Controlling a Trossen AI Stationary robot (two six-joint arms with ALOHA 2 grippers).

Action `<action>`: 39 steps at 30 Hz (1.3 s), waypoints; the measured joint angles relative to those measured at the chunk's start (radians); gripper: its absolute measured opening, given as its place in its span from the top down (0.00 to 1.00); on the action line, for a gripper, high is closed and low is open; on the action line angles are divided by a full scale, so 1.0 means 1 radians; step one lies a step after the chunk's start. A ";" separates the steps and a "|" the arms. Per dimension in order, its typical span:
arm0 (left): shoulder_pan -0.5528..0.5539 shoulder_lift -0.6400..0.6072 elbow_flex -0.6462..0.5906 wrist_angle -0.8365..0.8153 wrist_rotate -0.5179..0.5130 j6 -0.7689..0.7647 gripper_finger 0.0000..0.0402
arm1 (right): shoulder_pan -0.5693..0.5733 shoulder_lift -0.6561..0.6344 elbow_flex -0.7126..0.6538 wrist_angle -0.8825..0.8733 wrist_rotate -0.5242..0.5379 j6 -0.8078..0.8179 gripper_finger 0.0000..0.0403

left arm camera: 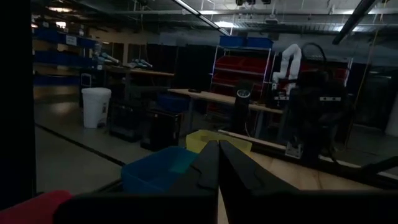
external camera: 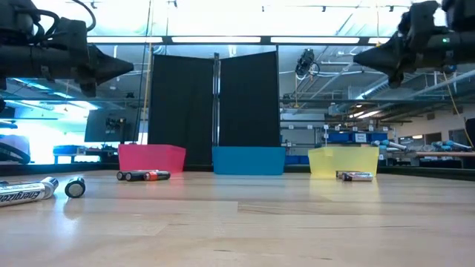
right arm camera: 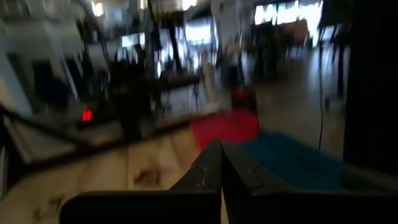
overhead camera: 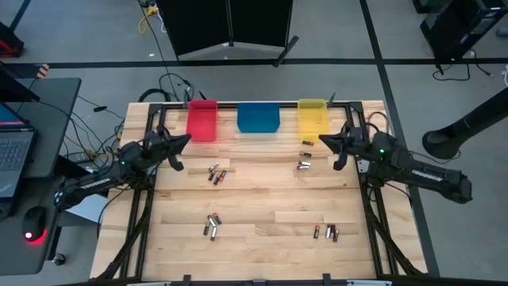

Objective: Sort batteries
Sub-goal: Put the silver battery into the yellow bin

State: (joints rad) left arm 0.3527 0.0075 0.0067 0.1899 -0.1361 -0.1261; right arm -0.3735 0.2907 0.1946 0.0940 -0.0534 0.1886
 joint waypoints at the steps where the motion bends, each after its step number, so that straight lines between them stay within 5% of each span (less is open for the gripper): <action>1: 0.000 0.002 0.000 -0.002 0.001 0.007 0.97 | 0.016 0.037 0.027 -0.040 0.005 0.000 0.98; 14: 0.000 0.054 0.000 0.000 0.038 0.011 0.97 | 0.199 0.576 0.352 -0.475 0.102 0.055 0.97; 22: 0.000 0.081 0.000 0.000 0.040 0.001 0.97 | 0.234 0.877 0.540 -0.681 0.093 0.002 0.86; 39: 0.000 0.082 0.000 -0.001 0.010 0.021 0.97 | 0.229 1.242 0.627 -0.748 0.089 -0.208 0.68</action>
State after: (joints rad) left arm 0.3523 0.0891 0.0070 0.1894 -0.1256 -0.1054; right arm -0.1442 1.5331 0.8219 -0.6540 0.0359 -0.0194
